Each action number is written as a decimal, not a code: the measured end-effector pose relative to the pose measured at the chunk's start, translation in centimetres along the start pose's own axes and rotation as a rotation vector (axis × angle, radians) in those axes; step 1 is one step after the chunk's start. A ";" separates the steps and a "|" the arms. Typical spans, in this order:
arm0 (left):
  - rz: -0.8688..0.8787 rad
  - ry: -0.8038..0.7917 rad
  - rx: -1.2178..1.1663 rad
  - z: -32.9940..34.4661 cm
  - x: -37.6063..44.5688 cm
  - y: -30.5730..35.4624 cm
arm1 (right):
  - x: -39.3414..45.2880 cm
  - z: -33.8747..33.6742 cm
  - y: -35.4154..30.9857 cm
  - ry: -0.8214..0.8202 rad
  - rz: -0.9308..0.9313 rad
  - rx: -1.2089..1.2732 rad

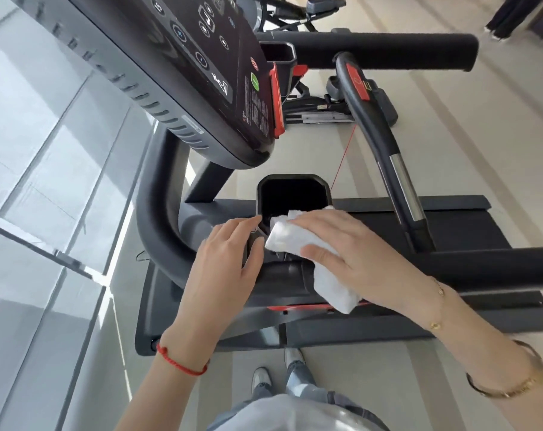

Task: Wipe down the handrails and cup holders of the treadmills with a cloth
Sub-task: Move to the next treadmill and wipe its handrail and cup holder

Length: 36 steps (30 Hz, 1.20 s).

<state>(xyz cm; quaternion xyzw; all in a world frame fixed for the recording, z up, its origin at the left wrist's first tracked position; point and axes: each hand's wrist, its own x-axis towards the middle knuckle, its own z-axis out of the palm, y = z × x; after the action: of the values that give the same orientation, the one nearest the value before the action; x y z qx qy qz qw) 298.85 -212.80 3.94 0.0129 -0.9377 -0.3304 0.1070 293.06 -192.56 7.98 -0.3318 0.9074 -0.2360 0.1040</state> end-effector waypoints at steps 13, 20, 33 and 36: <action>0.087 -0.039 0.004 0.8 -2.1 0.5 | -3.7 4.3 -1.7 0.180 0.063 -0.383; 0.111 0.016 -0.010 2.1 -2.3 1.8 | -4.0 5.7 1.1 0.422 -0.023 -0.409; 0.158 0.045 0.040 7.9 -1.8 8.8 | -8.7 2.2 9.5 0.592 0.040 -0.456; 0.135 0.056 0.063 9.8 -1.8 11.2 | -10.1 0.9 12.1 0.612 0.039 -0.456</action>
<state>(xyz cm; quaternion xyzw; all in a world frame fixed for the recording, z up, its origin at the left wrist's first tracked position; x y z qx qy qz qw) 299.11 -197.89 3.12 -0.0377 -0.9430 -0.2921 0.1549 294.38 -178.22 1.49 -0.2431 0.9319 -0.1141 -0.2440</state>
